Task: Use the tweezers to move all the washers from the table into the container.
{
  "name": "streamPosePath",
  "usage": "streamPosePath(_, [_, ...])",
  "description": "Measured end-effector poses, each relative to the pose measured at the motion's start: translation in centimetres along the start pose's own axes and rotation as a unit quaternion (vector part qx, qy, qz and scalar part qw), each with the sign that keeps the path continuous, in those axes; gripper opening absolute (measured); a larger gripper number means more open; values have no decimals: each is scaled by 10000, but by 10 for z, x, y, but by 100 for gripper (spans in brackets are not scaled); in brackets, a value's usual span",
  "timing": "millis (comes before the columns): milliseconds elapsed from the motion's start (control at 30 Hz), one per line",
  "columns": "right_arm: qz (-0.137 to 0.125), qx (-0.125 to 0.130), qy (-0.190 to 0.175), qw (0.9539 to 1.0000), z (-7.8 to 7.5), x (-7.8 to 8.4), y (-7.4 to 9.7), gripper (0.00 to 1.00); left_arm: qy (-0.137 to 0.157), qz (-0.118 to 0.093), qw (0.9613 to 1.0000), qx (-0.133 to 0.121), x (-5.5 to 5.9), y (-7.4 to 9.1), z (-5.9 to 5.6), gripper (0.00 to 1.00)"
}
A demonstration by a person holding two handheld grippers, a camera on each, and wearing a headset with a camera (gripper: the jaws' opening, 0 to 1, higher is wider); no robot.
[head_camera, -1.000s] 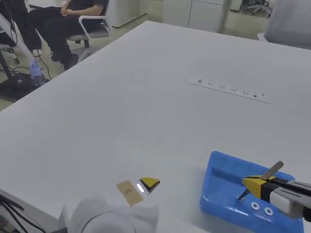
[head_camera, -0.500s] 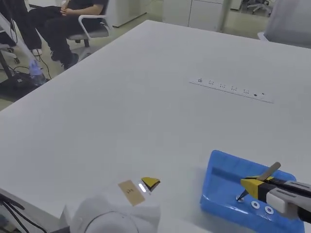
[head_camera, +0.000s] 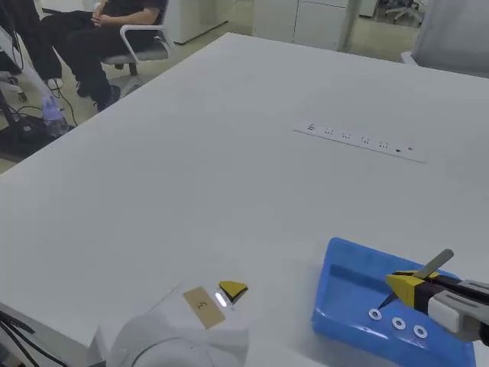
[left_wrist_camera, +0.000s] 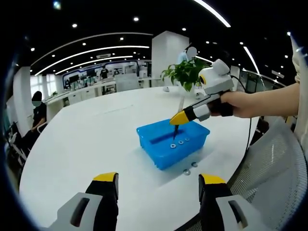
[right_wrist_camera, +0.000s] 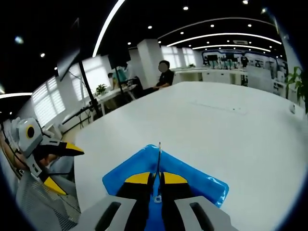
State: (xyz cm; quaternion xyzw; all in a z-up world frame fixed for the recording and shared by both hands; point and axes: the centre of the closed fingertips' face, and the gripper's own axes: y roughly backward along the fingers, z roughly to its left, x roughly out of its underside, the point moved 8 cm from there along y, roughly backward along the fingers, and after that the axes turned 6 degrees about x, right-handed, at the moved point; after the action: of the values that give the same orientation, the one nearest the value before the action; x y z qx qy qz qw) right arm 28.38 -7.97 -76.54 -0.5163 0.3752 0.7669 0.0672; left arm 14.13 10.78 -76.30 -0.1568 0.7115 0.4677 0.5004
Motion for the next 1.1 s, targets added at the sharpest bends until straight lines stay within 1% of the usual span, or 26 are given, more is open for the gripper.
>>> streamPosePath(167, [-57,-12,83,9999,7,-4,9,4,9,-11,10000,11,0,0,0,68])
streamPosePath(300, [-189,-74,120,9997,13,-10,19,4,12,-11,10000,16,0,0,0,68])
streamPosePath(367, [-257,-156,146,9994,18,-12,25,4,22,-18,10000,28,-1,-1,0,68])
streamPosePath(433, [-288,-181,178,9993,22,-14,29,4,30,-23,10000,40,-1,-1,0,69])
streamPosePath(533, [-333,-255,182,9990,28,-13,36,4,98,-130,9998,106,-3,-1,-2,71])
streamPosePath(633, [-358,-306,158,9988,32,-11,41,4,129,-145,9997,116,-3,-1,-2,71])
streamPosePath(767, [-321,-395,163,9986,39,-6,46,4,141,-206,9996,140,-5,-1,-3,72])
streamPosePath(833, [-284,-462,166,9984,43,-3,47,4,156,-271,9994,153,-6,0,-3,73])
streamPosePath(900, [-256,-545,108,9981,46,2,47,4,203,-398,9989,171,-8,1,-3,75])
streamPosePath(1000, [-191,-627,74,9978,50,7,45,4,213,-466,9986,133,-10,2,-3,79])
streamPosePath(1033, [-159,-654,79,9977,51,10,44,4,204,-583,9980,104,-12,2,-2,83])
streamPosePath(1100, [-79,-671,55,9977,52,16,41,4,251,-649,9975,93,-13,2,-2,87])
